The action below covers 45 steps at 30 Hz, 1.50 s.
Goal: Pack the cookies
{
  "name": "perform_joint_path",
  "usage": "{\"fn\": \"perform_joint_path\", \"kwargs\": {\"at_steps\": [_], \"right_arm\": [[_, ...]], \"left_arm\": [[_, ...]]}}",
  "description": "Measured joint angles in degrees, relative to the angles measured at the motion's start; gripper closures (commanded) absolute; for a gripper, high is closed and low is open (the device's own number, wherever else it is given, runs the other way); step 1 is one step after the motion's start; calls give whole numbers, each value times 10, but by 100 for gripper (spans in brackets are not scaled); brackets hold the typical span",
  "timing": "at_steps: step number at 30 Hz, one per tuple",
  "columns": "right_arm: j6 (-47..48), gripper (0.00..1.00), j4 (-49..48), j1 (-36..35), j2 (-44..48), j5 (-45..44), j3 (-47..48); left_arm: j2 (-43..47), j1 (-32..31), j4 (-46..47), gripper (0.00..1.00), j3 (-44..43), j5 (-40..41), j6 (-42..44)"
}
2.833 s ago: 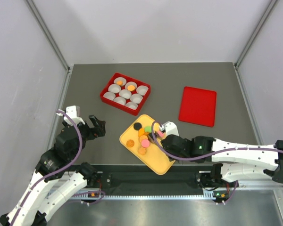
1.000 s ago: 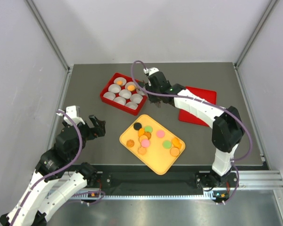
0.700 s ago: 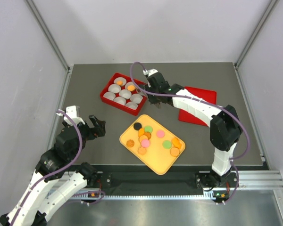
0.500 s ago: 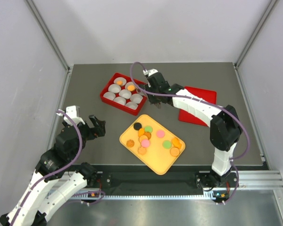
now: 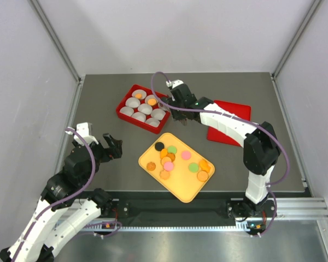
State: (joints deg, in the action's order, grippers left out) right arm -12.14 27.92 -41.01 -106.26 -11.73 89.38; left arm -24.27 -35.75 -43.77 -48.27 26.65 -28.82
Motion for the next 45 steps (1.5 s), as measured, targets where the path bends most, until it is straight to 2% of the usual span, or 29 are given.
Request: {"fn": "perform_joint_path", "kwargs": {"at_steps": [12, 27, 32, 37, 41, 45], "right_arm": [[0, 55, 6, 1, 0, -6, 0], [0, 58, 37, 3, 24, 5, 29], [-7, 58, 45, -7, 118, 9, -1], [-27, 58, 50, -40, 284, -3, -118], [-59, 58, 78, -96, 403, -20, -213], [-106, 58, 132, -154, 483, -49, -284]], "left_arm": [[0, 0, 0, 3, 0, 0, 0], [0, 0, 0, 3, 0, 0, 0], [0, 0, 0, 3, 0, 0, 0], [0, 0, 0, 3, 0, 0, 0], [0, 0, 0, 3, 0, 0, 0], [0, 0, 0, 3, 0, -2, 0]]}}
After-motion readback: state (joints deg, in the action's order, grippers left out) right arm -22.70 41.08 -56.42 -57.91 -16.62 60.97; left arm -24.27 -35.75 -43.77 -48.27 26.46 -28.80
